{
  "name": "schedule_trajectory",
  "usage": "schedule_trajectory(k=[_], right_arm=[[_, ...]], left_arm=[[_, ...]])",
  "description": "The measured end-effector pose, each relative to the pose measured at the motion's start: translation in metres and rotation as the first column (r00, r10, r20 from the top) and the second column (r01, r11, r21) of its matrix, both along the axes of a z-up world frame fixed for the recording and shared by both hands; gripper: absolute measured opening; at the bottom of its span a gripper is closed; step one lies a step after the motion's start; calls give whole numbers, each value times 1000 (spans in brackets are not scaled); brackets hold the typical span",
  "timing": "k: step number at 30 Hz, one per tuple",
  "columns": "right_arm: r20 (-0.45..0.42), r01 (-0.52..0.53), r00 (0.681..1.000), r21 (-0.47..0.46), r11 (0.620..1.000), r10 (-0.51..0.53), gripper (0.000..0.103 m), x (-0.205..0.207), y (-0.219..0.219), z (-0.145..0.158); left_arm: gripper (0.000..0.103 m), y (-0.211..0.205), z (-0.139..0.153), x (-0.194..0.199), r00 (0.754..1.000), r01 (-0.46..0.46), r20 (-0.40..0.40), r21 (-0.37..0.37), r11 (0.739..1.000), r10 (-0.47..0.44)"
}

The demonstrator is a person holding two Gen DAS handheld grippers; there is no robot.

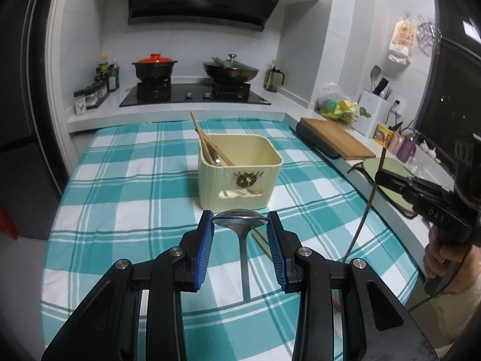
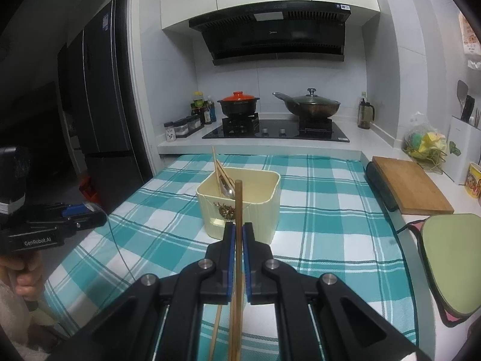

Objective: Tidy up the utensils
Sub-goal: 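Carry the small spoon and chopstick into the cream holder and open both grippers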

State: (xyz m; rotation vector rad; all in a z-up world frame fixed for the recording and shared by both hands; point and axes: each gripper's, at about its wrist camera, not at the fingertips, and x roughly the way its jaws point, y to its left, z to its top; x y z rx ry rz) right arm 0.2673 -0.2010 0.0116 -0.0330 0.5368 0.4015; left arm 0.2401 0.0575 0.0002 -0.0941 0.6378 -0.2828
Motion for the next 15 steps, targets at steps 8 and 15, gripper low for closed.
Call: schedule_trajectory(k=[8,15], right_arm=[[37,-11,999,-11,1000,11,5,28,3,26],[167,-16,986,16,1000,13,5,84,16,85]], left_arm=[[36,6,55,35,997,-6,75,-13,1000,7],[36,7,111,106,983,-52,174,-44,998,59]])
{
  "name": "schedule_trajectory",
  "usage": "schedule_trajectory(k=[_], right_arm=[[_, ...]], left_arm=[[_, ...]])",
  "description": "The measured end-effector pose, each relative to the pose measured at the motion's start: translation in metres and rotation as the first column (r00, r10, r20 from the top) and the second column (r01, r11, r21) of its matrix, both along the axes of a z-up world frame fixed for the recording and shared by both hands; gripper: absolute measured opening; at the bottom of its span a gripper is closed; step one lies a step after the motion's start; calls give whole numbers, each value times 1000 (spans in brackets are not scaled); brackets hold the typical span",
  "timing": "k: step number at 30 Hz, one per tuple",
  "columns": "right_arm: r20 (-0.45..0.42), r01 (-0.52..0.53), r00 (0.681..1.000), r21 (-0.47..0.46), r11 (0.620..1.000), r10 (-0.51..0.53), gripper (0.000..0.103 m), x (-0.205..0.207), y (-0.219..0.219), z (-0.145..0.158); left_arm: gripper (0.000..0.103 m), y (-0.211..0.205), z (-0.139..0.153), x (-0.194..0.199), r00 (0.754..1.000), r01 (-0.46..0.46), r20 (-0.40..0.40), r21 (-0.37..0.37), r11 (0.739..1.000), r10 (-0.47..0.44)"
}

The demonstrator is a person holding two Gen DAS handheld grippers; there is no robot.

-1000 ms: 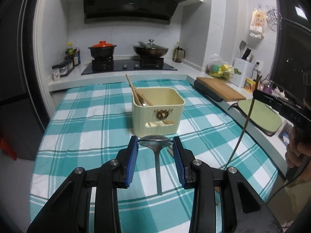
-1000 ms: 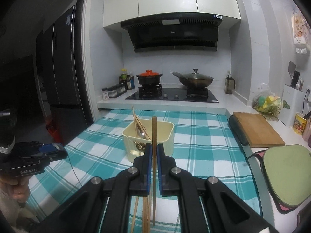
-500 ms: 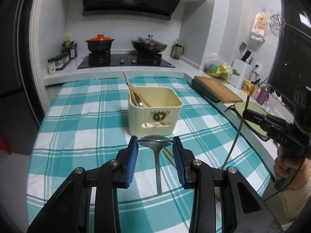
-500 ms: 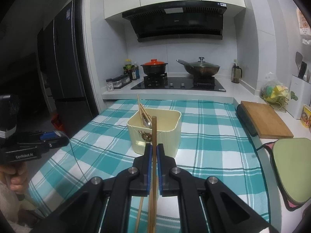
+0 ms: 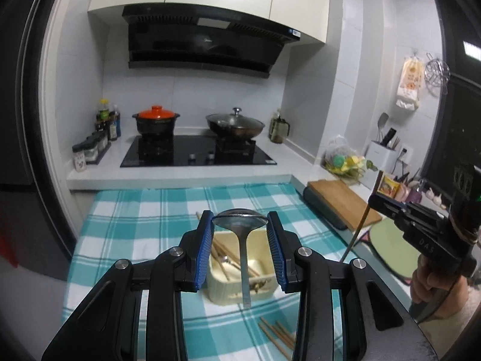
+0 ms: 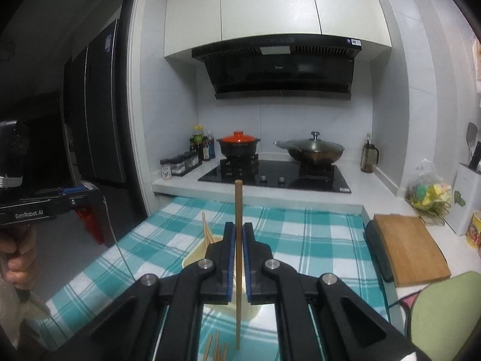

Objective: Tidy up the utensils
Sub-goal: 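Carry the small spoon and chopstick into the cream holder and open both grippers, then move both open grippers back over the remaining chopsticks on the cloth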

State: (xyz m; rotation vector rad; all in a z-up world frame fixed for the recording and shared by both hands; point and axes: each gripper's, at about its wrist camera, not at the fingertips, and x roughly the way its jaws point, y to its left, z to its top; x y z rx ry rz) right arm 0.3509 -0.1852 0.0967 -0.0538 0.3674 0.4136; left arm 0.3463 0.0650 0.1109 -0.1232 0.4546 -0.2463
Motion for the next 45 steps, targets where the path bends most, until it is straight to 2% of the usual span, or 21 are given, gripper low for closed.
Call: schedule_trajectory(k=[3,6,9,12,16,20,24,25,26,28,30,33,36,40,45], right_arm=[[36,-5,999,18,1000,4,5,32,11,16],[71,-15,997,23,1000,13,5,60,23,20],[69,-21,997,24,999,19,5,89,33,7],[48,-26,999,2,1000,26,5,115,40,-17],[-95,-51,994,-26,998,48,5,150,48,-56],[-238,-70,970,-65,995,53,5,173,56,-94],[-330,-72,943,-68,995,45,6,189,57,-119],[-347,-64,937,-65,996,38,14,189,55,-124],[-355,-54,934,-62,997,29,30,191,53,-124],[-344,-26,939,-37,999,12,40,188,48,-119],[-325,-13,946,-11,1000,8,40,177,39,-105],[-291,-18,957,-10,1000,14,40,156,28,-84],[-257,-31,966,-32,999,22,40,119,15,-67],[-238,-40,971,-73,997,22,41,64,-3,-58],[-226,-36,974,-152,988,0,42,-14,-22,-70]], left_arm=[[36,-3,5,35,999,-31,12,-10,999,31],[36,-8,-6,74,999,-50,-15,-14,999,49],[36,-14,-30,104,996,-53,-72,-7,999,53],[36,-23,-61,128,989,-45,-143,14,999,46],[36,-30,-102,150,969,-25,-247,37,999,33],[36,-37,-134,165,946,-18,-321,65,998,38],[38,-40,-146,172,932,-38,-356,94,995,69],[39,-39,-145,171,932,-40,-354,94,995,71],[45,-37,-141,168,934,-44,-349,95,995,74],[56,-31,-130,156,943,-51,-322,96,994,79],[68,-23,-117,139,954,-55,-288,113,992,86],[76,-11,-101,101,962,-46,-258,156,987,86],[82,-2,-101,57,959,-21,-271,205,978,77],[87,4,-116,-4,951,16,-302,259,966,66],[90,0,-155,-81,939,42,-342,250,967,47]])
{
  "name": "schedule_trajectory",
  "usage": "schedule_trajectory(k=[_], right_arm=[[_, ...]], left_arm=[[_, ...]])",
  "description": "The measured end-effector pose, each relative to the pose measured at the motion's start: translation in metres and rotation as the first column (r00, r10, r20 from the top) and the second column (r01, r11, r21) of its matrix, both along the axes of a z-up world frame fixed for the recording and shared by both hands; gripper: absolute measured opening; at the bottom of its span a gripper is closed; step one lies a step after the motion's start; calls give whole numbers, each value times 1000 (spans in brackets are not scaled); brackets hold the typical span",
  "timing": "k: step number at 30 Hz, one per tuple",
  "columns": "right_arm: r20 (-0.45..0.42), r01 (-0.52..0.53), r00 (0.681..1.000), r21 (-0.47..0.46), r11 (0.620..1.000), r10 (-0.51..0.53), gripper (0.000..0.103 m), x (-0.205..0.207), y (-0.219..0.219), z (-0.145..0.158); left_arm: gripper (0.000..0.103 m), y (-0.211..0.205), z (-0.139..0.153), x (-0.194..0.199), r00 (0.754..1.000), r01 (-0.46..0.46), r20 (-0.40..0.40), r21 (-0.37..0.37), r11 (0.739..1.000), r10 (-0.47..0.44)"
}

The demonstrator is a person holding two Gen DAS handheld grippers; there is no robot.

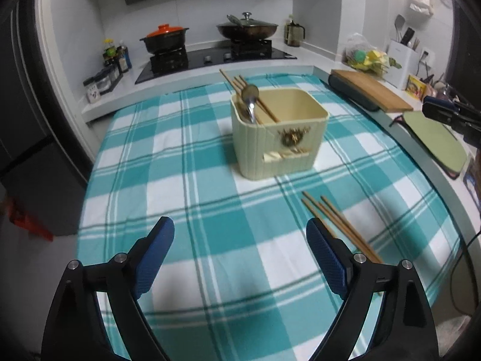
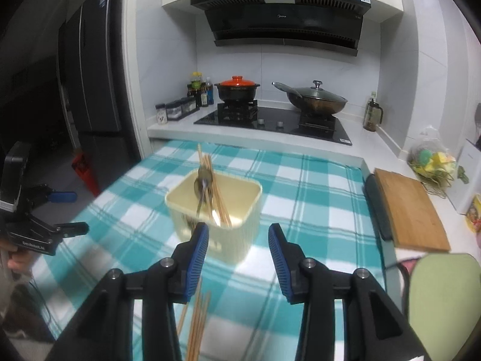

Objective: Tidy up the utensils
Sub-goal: 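Move both open grippers back over the remaining chopsticks on the cloth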

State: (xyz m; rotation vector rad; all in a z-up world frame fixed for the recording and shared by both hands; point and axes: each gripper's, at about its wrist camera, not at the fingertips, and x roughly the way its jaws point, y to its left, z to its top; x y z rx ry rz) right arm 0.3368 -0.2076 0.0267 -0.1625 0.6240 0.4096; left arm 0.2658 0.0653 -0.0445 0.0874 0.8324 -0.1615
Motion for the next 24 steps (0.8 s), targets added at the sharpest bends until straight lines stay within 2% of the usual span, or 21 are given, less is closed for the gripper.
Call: schedule_trajectory(k=[4,8,11,15,19,24], right_arm=[[16,17,1000,-50,999,-16,42,-58,-6,-26],[-6,40,999,-34,999,-40,42,-105,-7,-60],[-11,87,996,9,996,-87,42,-134,-11,-84],[-28,192,981,71,979,-191,42,-161,-22,-120],[-130,221,969,71,973,-211,42,-168,-30,-158],[-162,266,954,74,961,-251,42,-169,-43,-172]], left_arm=[[90,-12,-32,-41,999,-21,-36,-81,996,19],[90,-25,-63,-69,996,-58,-72,-171,984,46],[90,-34,-79,-83,992,-107,-78,-177,978,94],[91,-46,-94,-99,989,-143,-62,-145,979,135],[91,-58,-109,-103,988,-123,-108,-159,980,106],[91,-78,-113,-94,991,-90,-111,-127,988,76]])
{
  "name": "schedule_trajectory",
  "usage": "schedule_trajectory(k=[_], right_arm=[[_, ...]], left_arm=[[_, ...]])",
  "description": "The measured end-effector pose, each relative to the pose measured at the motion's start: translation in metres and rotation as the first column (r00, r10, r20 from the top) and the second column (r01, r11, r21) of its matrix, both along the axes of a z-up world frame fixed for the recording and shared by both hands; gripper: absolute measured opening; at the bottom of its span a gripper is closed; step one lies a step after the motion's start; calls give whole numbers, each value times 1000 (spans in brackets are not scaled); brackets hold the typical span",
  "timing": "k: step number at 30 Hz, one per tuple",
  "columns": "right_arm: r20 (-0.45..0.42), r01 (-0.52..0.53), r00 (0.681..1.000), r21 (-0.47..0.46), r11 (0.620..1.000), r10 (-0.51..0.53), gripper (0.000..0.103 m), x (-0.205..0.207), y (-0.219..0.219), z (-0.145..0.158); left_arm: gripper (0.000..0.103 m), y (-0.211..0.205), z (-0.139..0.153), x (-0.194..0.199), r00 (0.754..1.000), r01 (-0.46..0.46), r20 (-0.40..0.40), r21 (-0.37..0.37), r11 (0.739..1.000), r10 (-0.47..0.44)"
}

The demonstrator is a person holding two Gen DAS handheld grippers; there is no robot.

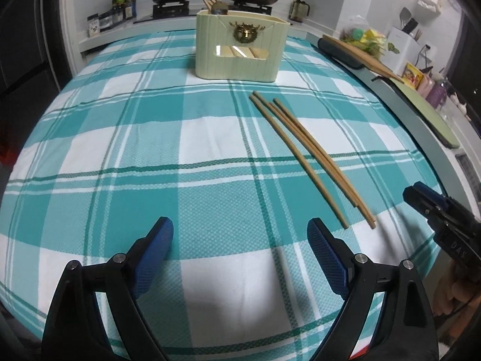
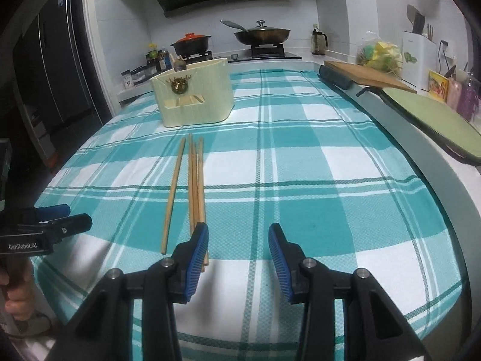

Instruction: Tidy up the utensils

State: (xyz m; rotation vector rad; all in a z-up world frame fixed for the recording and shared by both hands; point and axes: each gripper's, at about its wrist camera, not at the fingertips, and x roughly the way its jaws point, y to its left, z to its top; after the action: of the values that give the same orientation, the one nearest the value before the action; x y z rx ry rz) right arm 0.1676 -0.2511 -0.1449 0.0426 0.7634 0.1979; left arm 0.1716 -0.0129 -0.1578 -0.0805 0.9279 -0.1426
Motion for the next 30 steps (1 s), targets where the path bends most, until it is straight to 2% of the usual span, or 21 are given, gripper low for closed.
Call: schedule_trajectory(k=[7,12,18,25,30], right_arm=[[-3,-20,1000,-23,1000,20,40,2,6,-8],[-5,-38,999,-33,999,38,38,2,11,-11],[-16,-41,999,-29,999,40,37,8,9,-11],[-51,-94,994,-15,995,93,36,34,15,-10],[-96,-170,981,-21,985,167,30,74,34,-17]], left_arm=[[91,-25,5,48,998,32,47,62,998,-35],[91,-50,-12,88,999,42,23,92,995,-44],[91,-67,-35,103,1000,28,1,199,980,-29],[94,-49,-36,103,1000,-6,3,184,983,6],[94,-31,-38,102,999,-39,-8,157,987,41]])
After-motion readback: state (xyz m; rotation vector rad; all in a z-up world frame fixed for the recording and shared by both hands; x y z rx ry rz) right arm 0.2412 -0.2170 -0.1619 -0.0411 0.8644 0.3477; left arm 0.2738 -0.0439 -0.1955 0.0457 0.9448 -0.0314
